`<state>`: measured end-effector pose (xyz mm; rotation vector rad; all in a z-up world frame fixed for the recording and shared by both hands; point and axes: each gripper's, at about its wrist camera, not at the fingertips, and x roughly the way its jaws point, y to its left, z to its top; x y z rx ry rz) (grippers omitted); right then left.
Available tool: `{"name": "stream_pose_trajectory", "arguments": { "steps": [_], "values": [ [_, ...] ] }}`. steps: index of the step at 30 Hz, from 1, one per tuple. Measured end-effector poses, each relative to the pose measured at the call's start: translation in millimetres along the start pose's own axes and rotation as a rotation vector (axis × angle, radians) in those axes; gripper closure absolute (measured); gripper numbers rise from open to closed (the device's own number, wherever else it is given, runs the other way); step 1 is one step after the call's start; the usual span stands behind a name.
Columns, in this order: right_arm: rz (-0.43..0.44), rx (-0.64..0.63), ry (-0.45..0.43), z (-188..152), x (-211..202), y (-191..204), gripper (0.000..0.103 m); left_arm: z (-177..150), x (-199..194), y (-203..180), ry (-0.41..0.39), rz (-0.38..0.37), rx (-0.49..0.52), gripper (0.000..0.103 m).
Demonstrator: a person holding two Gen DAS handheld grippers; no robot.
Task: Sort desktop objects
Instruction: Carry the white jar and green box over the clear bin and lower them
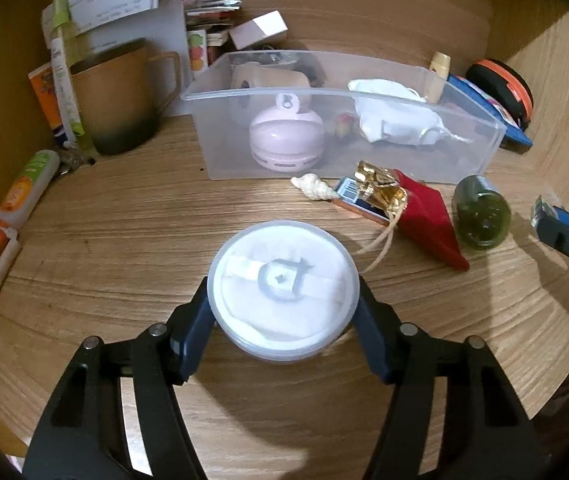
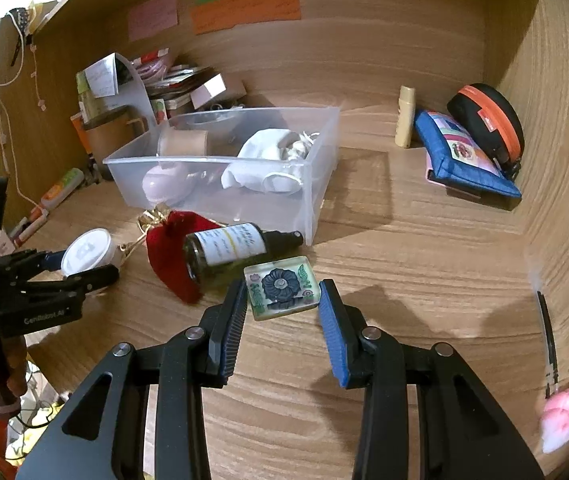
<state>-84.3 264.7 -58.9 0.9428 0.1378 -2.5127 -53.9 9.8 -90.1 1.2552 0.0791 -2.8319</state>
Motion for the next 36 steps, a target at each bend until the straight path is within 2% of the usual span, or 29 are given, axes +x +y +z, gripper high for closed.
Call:
{"name": "stream_pose_trajectory", "arguments": {
  "steps": [11, 18, 23, 30, 36],
  "values": [
    [0.011, -0.032, -0.058, 30, -3, 7, 0.069, 22, -37, 22, -0.114, 0.017, -0.027, 0.039],
    [0.023, -0.052, -0.095, 51, -3, 13, 0.069, 43, -49, 32, -0.150, 0.018, -0.024, 0.039],
    [0.034, -0.071, -0.117, 69, 2, 17, 0.069, 65, -54, 32, -0.170, -0.012, 0.000, 0.039],
    [0.050, -0.097, -0.127, 92, 17, 21, 0.069, 102, -51, 28, -0.185, -0.053, 0.035, 0.039],
    [0.049, -0.119, -0.118, 112, 38, 21, 0.069, 130, -33, 17, -0.181, -0.066, 0.079, 0.039]
  ]
}}
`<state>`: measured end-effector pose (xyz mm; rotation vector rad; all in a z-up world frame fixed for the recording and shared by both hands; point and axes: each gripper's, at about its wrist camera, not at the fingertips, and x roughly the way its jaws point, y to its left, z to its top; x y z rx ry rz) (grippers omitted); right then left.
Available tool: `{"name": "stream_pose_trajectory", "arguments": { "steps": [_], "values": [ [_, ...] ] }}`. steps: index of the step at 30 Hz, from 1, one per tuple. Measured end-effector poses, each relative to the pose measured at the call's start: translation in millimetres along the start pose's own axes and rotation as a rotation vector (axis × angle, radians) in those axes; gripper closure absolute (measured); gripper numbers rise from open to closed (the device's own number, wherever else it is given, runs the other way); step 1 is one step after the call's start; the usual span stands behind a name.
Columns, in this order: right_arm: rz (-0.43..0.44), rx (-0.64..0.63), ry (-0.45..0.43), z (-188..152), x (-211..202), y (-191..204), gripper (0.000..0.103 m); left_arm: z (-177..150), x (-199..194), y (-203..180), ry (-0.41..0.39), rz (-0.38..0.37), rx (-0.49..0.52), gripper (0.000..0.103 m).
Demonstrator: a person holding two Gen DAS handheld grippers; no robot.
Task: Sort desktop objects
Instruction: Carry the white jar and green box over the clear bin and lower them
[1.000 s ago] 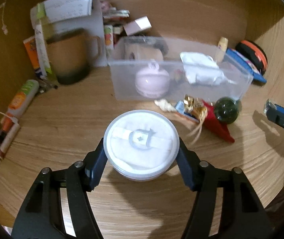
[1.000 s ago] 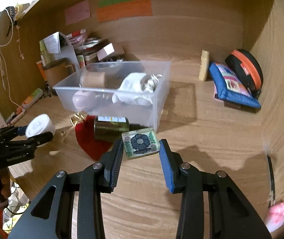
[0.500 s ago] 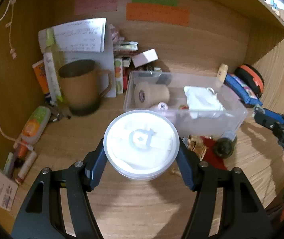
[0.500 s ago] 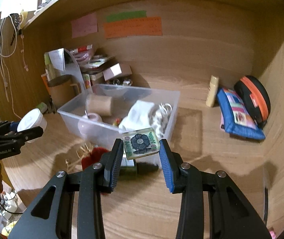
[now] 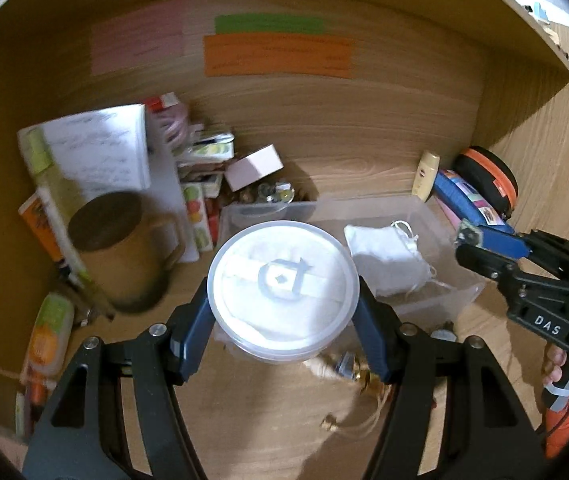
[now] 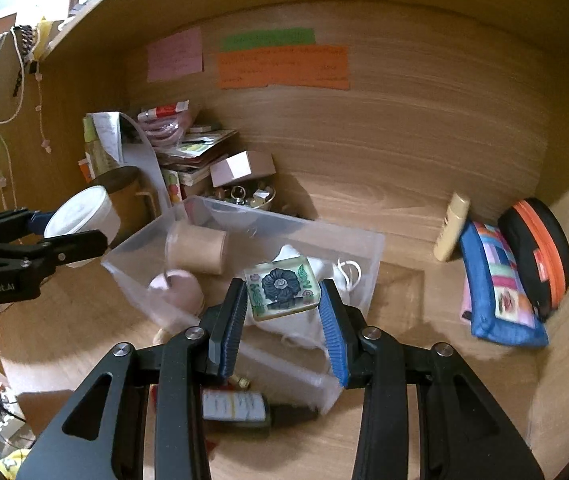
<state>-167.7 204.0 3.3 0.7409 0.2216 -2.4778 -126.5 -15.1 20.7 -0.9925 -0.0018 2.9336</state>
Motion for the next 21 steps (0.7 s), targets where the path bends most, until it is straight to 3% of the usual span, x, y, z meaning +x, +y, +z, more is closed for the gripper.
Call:
{"name": "stream_pose_trajectory", "arguments": {
  "steps": [10, 21],
  "values": [
    [-0.005, -0.036, 0.057, 14, 39, -10, 0.069, 19, 53, -19, 0.057, -0.065, 0.041, 0.039],
    [0.038, -0.029, 0.129, 0, 67, -16, 0.069, 16, 98, -33, 0.118, -0.106, 0.066, 0.039]
  ]
}}
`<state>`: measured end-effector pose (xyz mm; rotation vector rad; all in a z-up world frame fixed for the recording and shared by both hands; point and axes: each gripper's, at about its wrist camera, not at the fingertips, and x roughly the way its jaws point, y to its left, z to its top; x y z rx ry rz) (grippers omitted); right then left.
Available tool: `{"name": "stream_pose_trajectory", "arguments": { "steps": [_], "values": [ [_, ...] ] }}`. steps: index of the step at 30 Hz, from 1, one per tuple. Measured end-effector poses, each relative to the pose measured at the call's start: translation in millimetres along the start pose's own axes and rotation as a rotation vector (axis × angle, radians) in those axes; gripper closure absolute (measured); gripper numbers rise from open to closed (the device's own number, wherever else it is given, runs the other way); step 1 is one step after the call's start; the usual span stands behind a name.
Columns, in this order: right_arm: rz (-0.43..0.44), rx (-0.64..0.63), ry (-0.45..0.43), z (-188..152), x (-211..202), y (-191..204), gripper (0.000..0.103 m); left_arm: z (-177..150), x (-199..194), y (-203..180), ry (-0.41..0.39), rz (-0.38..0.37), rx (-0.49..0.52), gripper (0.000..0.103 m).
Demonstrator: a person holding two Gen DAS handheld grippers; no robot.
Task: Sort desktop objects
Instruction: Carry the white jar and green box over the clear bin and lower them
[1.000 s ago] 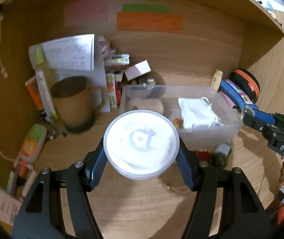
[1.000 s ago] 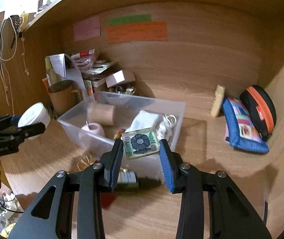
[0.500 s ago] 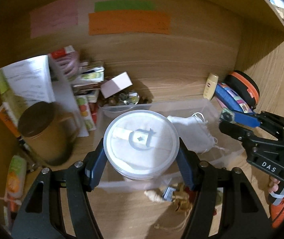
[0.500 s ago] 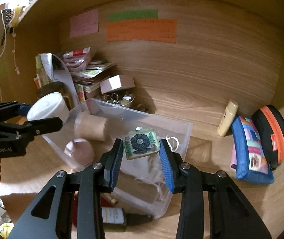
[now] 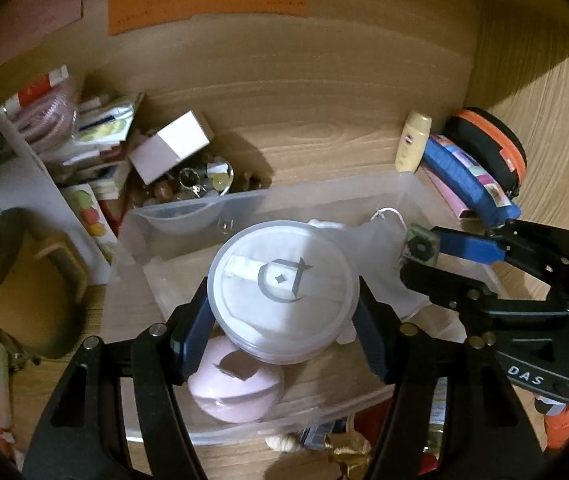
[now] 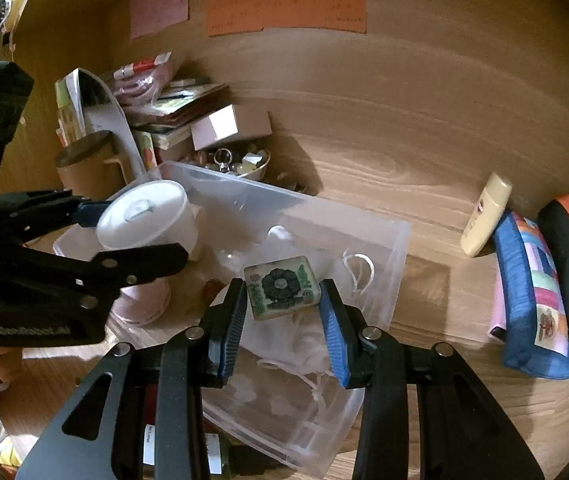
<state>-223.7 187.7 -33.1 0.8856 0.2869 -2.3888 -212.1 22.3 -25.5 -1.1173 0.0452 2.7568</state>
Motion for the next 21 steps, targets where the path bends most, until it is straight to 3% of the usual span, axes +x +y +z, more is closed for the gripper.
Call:
{"name": "stream_pose_trajectory", "arguments": {
  "steps": [21],
  "values": [
    [-0.032, -0.050, 0.026, -5, 10, 11, 0.069, -10, 24, 2, 0.076, -0.013, -0.003, 0.039]
  ]
}}
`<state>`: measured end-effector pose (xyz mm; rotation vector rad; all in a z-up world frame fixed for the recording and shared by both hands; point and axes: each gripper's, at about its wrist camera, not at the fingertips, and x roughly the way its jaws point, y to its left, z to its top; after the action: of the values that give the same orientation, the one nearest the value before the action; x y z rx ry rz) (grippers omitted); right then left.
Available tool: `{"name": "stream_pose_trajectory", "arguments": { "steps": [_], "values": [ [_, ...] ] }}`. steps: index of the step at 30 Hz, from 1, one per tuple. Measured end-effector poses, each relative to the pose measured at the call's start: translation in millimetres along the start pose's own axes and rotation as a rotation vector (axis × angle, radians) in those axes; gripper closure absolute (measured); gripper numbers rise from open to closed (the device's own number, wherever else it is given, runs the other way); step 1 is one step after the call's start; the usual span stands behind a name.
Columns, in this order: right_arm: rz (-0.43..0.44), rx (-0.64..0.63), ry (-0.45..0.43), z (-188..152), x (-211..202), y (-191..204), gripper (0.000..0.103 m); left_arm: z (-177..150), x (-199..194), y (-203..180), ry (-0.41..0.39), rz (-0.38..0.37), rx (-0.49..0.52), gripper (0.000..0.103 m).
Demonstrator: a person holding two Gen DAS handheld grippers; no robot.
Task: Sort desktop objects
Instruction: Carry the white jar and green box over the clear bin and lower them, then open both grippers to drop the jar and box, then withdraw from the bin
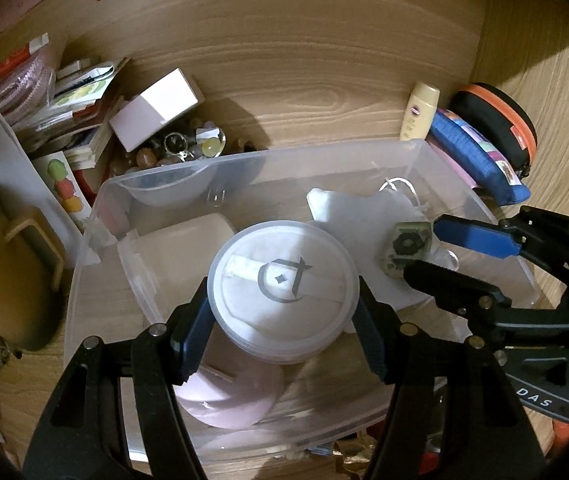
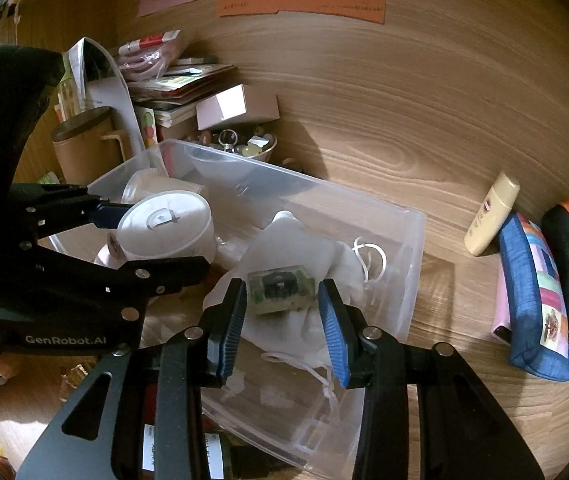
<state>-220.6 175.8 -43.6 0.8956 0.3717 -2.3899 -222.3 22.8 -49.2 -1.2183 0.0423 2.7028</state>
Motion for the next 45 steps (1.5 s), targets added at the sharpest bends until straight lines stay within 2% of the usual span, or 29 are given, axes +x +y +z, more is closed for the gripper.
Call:
{"name": "stream_pose_trajectory", "arguments": {
  "steps": [4, 8, 14, 16, 18, 20, 23, 27, 32, 37, 45],
  "values": [
    [-0.001, 0.001, -0.003, 0, 0, 1, 0.067, 0, -1, 1, -0.002, -0.001, 0.001, 0.039],
    [-0.010, 0.001, -0.019, 1, -3, 1, 0.052, 2, -5, -1, -0.019, 0.013, 0.009, 0.038],
    [-0.034, -0.016, -0.042, 5, -12, 2, 0.051, 5, -11, -1, -0.019, 0.018, 0.002, 0.037],
    [-0.059, -0.020, -0.066, 7, -22, 1, 0.048, 6, -16, -1, -0.026, 0.028, 0.007, 0.030],
    [-0.068, -0.016, -0.102, 9, -37, 0, 0.035, 5, -23, -1, -0.039, 0.043, 0.012, 0.027],
    [-0.078, -0.016, -0.137, 11, -50, 1, 0.028, 4, -29, 0, -0.046, 0.056, 0.016, 0.027],
    [-0.096, -0.024, -0.173, 12, -67, 4, 0.028, 2, -41, 1, -0.062, 0.073, 0.013, 0.025],
    [-0.097, -0.013, -0.188, 9, -82, 9, 0.021, -3, -61, 4, -0.100, 0.116, 0.008, 0.013],
    [-0.088, 0.003, -0.185, 1, -94, 15, 0.021, -16, -88, 3, -0.142, 0.151, 0.011, 0.008],
    [-0.083, 0.020, -0.178, -12, -105, 21, 0.021, -33, -109, 6, -0.162, 0.161, 0.004, 0.007],
    [-0.076, 0.053, -0.120, -36, -106, 31, 0.020, -63, -122, 17, -0.147, 0.155, -0.048, 0.004]
  ]
}}
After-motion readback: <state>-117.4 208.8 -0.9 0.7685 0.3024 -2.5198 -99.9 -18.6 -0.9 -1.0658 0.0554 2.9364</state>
